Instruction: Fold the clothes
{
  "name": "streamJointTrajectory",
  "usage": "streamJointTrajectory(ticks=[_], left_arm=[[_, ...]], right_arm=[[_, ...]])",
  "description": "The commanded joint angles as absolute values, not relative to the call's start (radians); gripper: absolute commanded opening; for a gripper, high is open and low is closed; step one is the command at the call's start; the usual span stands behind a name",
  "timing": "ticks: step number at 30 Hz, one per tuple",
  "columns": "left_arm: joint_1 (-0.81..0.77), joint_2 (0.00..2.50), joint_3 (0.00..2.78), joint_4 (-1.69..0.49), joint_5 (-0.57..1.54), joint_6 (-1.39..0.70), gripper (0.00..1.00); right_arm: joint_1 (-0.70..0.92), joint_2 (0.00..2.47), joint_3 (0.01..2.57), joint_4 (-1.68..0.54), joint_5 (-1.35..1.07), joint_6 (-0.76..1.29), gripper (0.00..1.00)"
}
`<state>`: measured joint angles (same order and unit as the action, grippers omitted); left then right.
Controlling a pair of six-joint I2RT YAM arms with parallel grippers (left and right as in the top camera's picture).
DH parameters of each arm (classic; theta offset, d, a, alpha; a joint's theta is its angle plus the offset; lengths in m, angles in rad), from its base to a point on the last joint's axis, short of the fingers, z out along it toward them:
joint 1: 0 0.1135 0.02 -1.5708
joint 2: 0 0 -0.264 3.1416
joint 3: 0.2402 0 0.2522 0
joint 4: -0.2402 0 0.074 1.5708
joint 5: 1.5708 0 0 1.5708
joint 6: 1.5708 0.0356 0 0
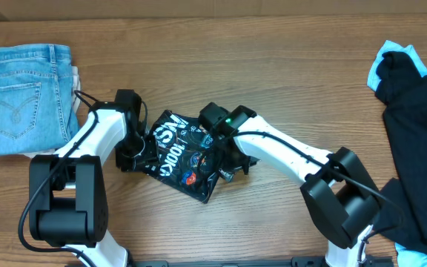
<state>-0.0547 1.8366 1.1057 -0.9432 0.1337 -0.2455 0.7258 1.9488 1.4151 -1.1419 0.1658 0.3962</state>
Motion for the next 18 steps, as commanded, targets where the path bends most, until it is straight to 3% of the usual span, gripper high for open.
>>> streamJointTrajectory(ticks=[1, 6, 12, 18], left_arm=[[-0.037, 1.844, 1.121, -0.886, 0.107, -0.264, 0.55], [-0.038, 1.844, 1.121, -0.735, 0.078, -0.271, 0.52], [-0.004, 1.844, 1.123, -0.560, -0.002, -0.278, 0.60], [0.067, 1.843, 1.199, -0.588, 0.189, -0.205, 0.64]], right_arm=[[0.699, 1.823, 1.497, -1.153, 0.282, 0.419, 0.25], [0.661, 1.732, 1.544, -1.177, 0.284, 0.419, 0.26], [0.589, 1.620, 1.549, -1.215, 0.284, 0.419, 0.29], [0.498, 1.571, 1.549, -1.256, 0.283, 0.419, 0.32]])
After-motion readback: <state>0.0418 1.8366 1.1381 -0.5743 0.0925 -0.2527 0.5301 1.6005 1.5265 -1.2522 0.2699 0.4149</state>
